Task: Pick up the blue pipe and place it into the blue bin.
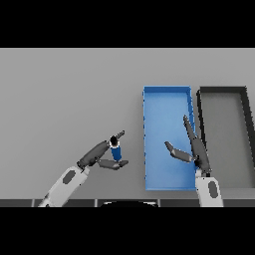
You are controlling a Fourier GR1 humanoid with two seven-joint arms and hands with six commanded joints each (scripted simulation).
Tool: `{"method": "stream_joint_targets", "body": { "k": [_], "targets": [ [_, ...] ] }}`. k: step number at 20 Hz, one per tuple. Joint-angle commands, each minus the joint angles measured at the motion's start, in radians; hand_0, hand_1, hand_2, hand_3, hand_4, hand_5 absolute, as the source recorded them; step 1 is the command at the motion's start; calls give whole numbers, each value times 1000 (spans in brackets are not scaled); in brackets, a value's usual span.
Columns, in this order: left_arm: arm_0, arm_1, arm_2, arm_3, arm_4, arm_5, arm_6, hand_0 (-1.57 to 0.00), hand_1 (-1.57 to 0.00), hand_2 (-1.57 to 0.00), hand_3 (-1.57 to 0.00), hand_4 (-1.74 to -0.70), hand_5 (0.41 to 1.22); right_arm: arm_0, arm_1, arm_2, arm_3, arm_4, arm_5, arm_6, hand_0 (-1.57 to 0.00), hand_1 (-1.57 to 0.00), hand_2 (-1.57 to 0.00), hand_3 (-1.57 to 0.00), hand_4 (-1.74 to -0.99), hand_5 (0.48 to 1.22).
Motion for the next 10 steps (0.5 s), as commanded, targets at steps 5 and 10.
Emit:
{"method": "stream_joint_targets", "body": {
  "k": [5, 10],
  "targets": [
    [-3, -82, 12, 43, 74, -28, -41, 1, -118, -269, -202, -1217, 635, 8, -16, -10, 3, 7, -3, -9, 1, 1, 1, 1, -1188, 556],
    [-9, -120, 30, 56, 106, -21, -56, -833, -976, -1063, -1015, -1505, 997, 1, -12, -6, 15, 6, 3, 2, 1, 1, 1, 1, -1184, 562]
  ]
}}
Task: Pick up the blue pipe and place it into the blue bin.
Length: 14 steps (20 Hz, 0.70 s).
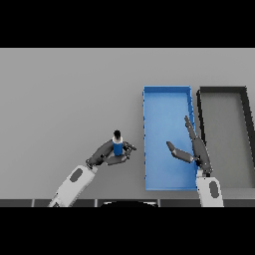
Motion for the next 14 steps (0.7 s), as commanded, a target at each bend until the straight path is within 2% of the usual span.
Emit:
{"method": "stream_joint_targets", "body": {
  "k": [1, 3, 6, 11, 14],
  "targets": [
    [7, -2, -6, -13, 1, -5, 4, -981, -1095, -1164, -1112, -1551, 1042, 0, 7, 6, 0, 10, -8, -15, 1, 1, 1, 1, -1182, 562],
    [12, 1, -23, -23, -5, 0, 4, -1193, -1266, -1311, -1258, -1617, 1106, 14, 4, 6, -9, 12, -8, -28, 1, 1, 1, 1, -1178, 561],
    [25, -1, -52, -38, -36, 17, -32, -1378, -1415, -1438, -1411, -1541, 1162, 9, -1, 2, -8, 2, 1, -18, 1, 1, 1, 1, -1176, 559],
    [25, -32, -47, -90, -59, 37, -73, -1508, -1520, -1527, -1518, -1488, 1202, -4, 1, 3, 11, 13, -5, -3, 1, 1, 1, 1, -1158, 552],
    [11, -58, -41, -132, -55, 37, -98, -1539, -1545, -1549, -1544, -1480, 1211, 9, -5, 5, -11, 24, -12, -9, 1, 1, 1, 1, -1144, 551]
  ]
}}
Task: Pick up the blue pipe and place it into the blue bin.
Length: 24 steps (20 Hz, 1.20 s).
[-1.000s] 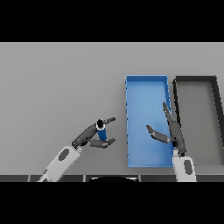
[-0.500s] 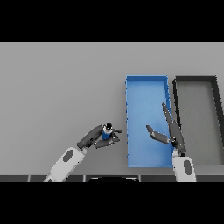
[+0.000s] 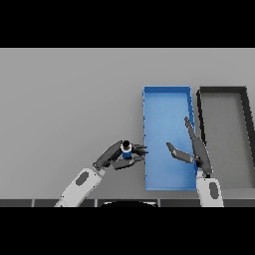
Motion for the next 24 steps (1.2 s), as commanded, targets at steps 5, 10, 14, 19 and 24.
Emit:
{"method": "stream_joint_targets", "body": {
  "k": [5, 10, 14, 19, 24],
  "targets": [
    [-52, -12, 12, -56, -5, -13, 77, -1560, -1562, -1564, -1562, -1473, 1218, -2, -9, -6, 0, 1, 0, 10, 1, 1, 1, 1, -1128, 564],
    [-60, -7, 18, -90, 6, -52, 119, -1568, -1568, -1569, -1568, -1473, 1220, 30, 20, 6, -10, 23, -30, -7, 1, 1, 1, 1, -1124, 578],
    [-49, -27, 13, -86, -10, -50, 142, -1570, -1570, -1570, -1570, -1474, 1220, 355, 224, 100, -191, 190, -259, -41, 1, 1, 1, 1, -1123, 578],
    [-56, -21, 34, -83, -13, -75, 131, -1571, -1571, -1571, -1571, -1474, 1221, 611, 386, 210, -307, 305, -413, -78, 1, -11, -3, 1, -1194, 572],
    [-49, -34, 37, -91, -36, -81, 147, -1571, -1571, -1571, -1571, -1475, 1221, 644, 329, 252, -430, 188, -287, -144, 1, -11, -20, 1, -1169, 597]
  ]
}}
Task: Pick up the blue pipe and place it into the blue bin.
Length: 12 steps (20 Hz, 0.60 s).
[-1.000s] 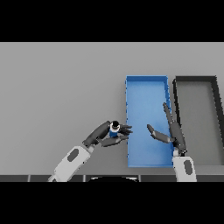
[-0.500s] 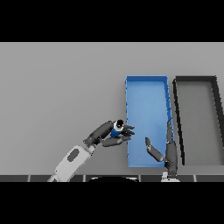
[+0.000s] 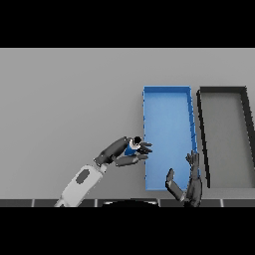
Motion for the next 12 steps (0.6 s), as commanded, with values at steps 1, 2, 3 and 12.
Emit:
{"method": "stream_joint_targets", "body": {
  "k": [1, 2, 3, 12],
  "targets": [
    [-6, 2, 4, 7, -3, -8, 11, -1571, -1571, -1571, -1571, -1474, 1221, -31, -25, -1, -32, 12, 30, 66, 1, -8, -16, 1, -1163, 592],
    [-3, 3, 7, 8, -9, -9, 8, -1571, -1571, -1571, -1571, -1474, 1221, -46, -52, 8, -67, 24, 64, 107, 1, -6, -12, 1, -1165, 589],
    [11, 5, 4, 2, -12, -17, -9, -1571, -1571, -1571, -1571, -1474, 1221, -57, -73, 23, -106, 23, 105, 150, 1, -5, -10, 1, -1171, 579],
    [14, -21, 12, -1, -57, -33, -2, -1571, -1571, -1571, -1571, -1474, 1221, -389, -130, 153, -149, 131, 311, 482, 1, 0, 0, 1, -1249, 524]
  ]
}}
